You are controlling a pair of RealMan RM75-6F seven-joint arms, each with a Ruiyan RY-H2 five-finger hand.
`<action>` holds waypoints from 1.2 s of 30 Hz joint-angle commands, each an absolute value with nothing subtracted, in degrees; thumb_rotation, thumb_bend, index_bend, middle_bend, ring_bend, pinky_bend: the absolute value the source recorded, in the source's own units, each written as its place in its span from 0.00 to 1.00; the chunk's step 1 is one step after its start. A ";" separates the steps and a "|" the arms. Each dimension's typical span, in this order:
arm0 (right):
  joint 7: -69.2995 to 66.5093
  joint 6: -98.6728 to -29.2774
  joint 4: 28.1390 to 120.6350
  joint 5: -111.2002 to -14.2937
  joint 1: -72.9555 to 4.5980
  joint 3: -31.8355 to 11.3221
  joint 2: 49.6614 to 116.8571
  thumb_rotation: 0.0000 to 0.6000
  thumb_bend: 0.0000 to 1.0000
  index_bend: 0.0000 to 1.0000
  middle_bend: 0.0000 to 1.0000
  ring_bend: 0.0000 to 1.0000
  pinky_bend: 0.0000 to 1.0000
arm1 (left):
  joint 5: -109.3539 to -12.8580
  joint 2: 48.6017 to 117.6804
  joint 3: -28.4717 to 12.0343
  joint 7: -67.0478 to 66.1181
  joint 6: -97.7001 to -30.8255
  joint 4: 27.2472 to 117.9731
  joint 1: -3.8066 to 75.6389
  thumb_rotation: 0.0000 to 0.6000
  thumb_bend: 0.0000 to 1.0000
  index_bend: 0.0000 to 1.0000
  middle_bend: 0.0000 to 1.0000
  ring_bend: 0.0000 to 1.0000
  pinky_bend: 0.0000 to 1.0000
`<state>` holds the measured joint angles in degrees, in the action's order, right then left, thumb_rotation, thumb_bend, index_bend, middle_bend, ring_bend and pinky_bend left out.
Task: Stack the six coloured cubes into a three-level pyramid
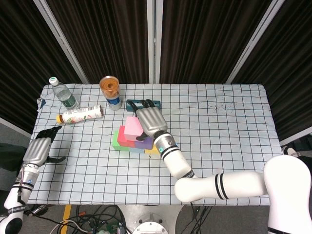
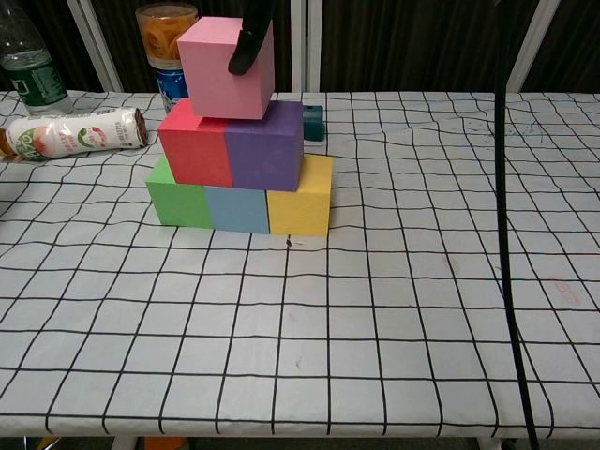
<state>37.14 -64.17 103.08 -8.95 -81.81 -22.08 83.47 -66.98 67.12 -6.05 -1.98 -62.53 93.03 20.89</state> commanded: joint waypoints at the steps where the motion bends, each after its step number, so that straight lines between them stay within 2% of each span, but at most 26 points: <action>1: 37.57 -64.72 102.88 -8.76 -82.06 -22.43 84.21 1.00 0.07 0.00 0.47 0.05 0.00 | -67.03 67.19 -6.04 -1.86 -62.49 92.88 20.88 1.00 0.09 0.07 0.07 0.08 0.09; 36: 42.45 -67.11 103.63 -7.07 -81.23 -24.19 85.81 1.00 0.06 0.00 0.46 0.05 0.00 | -67.56 67.55 -5.84 -0.12 -61.38 91.50 20.90 1.00 0.09 0.07 0.07 0.08 0.09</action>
<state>42.45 -67.10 103.62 -7.10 -81.24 -24.18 85.81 -67.56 67.54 -5.84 -0.11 -61.38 91.51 20.90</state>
